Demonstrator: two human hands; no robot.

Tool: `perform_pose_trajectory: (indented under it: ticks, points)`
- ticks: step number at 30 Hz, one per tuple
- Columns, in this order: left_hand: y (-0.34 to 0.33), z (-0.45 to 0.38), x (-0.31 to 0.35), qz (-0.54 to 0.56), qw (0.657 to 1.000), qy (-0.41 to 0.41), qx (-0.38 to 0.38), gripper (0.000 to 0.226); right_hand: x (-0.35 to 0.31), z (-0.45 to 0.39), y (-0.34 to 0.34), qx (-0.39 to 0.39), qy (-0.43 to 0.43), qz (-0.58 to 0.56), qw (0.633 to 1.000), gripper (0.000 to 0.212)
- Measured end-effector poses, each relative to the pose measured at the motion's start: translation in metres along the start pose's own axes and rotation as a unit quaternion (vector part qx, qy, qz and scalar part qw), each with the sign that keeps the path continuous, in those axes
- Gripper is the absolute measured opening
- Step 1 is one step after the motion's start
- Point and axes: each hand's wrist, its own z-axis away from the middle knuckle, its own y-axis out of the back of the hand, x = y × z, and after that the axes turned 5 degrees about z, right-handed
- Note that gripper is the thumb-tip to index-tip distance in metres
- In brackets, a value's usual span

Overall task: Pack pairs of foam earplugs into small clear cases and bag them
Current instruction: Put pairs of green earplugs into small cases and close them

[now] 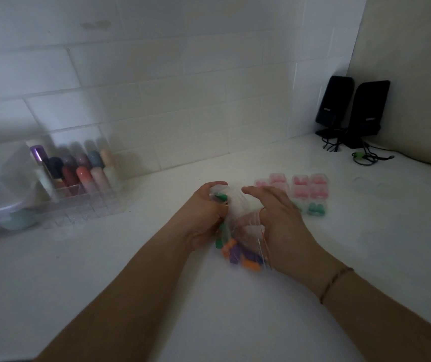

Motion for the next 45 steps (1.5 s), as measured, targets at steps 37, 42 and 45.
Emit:
perform_pose_trajectory:
  ticks: [37,42,45]
  points:
    - [-0.013,0.006,0.009,0.068,0.997,0.008,0.038,0.035,0.009,0.001,0.013,0.035,-0.052,-0.007,0.998,0.016]
    - [-0.012,0.007,0.009,0.049,0.998,0.025,0.027,0.035,0.005,0.002,0.019,0.025,-0.019,-0.001,1.0,0.014]
    - [-0.008,0.007,0.011,0.049,0.997,0.038,0.045,0.038,0.005,0.004,0.039,-0.007,0.014,0.013,1.0,0.01]
